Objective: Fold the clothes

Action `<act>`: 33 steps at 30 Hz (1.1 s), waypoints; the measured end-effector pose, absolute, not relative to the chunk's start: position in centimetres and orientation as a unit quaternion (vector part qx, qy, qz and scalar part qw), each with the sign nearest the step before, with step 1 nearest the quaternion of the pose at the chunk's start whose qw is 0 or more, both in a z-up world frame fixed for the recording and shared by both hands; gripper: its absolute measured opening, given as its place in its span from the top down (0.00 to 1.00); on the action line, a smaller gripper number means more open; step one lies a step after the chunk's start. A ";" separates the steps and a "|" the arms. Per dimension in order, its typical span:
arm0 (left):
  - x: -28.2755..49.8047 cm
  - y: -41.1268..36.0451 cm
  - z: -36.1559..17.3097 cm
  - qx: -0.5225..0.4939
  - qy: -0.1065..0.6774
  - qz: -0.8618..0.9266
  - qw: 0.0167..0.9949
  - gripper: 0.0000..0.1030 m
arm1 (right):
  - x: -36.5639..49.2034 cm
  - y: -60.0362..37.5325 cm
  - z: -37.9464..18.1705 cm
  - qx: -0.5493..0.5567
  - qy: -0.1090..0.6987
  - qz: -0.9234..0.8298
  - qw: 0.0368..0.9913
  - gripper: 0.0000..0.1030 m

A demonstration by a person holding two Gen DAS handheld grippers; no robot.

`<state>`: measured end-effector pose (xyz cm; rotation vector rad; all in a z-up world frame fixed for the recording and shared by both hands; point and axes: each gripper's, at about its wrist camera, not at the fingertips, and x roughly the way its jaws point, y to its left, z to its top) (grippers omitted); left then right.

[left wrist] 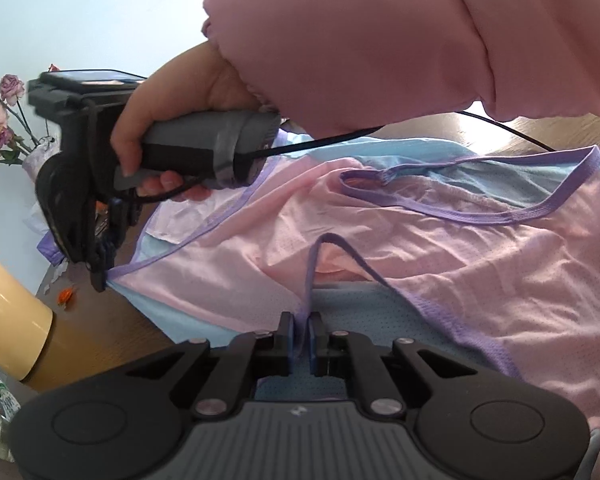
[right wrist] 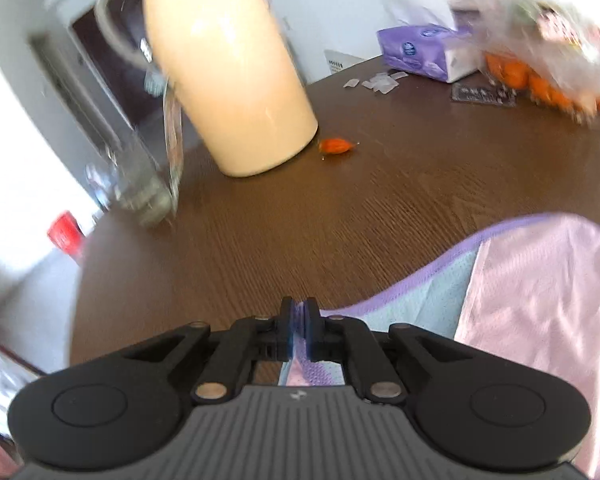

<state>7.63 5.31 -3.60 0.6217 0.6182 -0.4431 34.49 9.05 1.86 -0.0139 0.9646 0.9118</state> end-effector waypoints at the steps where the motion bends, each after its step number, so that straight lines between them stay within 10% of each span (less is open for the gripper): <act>1: 7.7 5.2 -3.6 0.297 0.297 -0.213 0.882 0.94 | 34.6 8.9 1.5 -0.008 0.453 0.419 0.787 0.96; 6: 7.8 5.0 -3.4 0.293 0.295 -0.209 0.885 0.89 | 34.9 8.2 0.5 -0.011 0.462 0.412 0.785 0.88; 8: 7.4 5.3 -3.1 0.290 0.292 -0.208 0.888 0.80 | 34.5 7.2 1.5 -0.001 0.444 0.416 0.793 0.69; 13: 6.7 7.2 -2.1 0.267 0.281 -0.195 0.901 0.57 | 32.1 2.5 5.4 -0.023 0.397 0.399 0.826 0.59; 33: 24.9 0.7 5.9 0.192 0.338 -0.278 0.879 0.55 | 16.3 -10.5 1.3 -0.256 0.360 0.355 0.824 0.79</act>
